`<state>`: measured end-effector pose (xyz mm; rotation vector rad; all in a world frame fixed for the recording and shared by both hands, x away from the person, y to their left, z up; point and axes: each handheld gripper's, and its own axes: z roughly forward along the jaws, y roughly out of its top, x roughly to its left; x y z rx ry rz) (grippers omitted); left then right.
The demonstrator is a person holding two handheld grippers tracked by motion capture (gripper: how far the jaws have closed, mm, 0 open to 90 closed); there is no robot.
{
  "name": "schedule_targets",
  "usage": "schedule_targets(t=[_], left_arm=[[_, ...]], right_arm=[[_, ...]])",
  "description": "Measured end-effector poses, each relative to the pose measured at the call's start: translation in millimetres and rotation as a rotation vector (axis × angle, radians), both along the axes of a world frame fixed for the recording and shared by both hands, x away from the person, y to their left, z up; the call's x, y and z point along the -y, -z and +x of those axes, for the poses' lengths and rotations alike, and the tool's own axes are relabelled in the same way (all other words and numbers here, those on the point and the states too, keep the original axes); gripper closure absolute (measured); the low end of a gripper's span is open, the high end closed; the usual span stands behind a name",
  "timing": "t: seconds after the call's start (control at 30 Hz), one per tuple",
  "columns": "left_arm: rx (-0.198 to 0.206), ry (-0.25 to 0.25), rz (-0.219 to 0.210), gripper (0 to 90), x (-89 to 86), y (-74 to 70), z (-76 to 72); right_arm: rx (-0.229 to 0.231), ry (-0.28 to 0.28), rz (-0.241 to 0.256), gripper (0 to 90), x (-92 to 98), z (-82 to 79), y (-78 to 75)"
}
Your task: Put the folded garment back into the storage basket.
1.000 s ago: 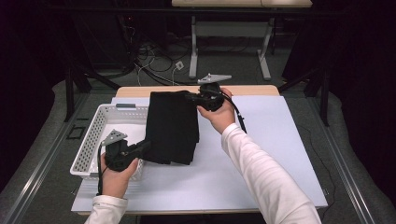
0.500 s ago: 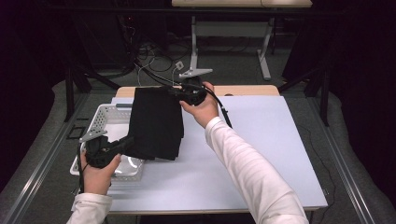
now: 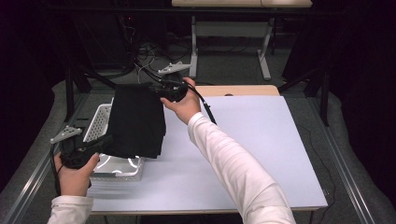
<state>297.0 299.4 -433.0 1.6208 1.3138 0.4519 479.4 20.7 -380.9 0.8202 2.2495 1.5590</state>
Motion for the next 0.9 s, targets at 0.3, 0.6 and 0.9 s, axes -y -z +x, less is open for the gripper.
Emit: schedule_targets(t=[0.3,0.6,0.9], left_arm=[[0.002,-0.056,-0.008,80.3,-29.9,-2.5,-8.1],[-0.017,-0.093,-0.005,80.3,-50.2,3.5,-14.5],[-0.074,-0.130,-0.029,80.3,-60.3,31.3,-13.4]], right_arm=[[0.011,-0.046,-0.023,82.5,-35.7,-3.3,0.7],[-0.002,-0.073,-0.017,82.5,-60.6,-1.3,9.0],[-0.029,-0.092,-0.060,82.4,-77.3,-4.0,31.0]])
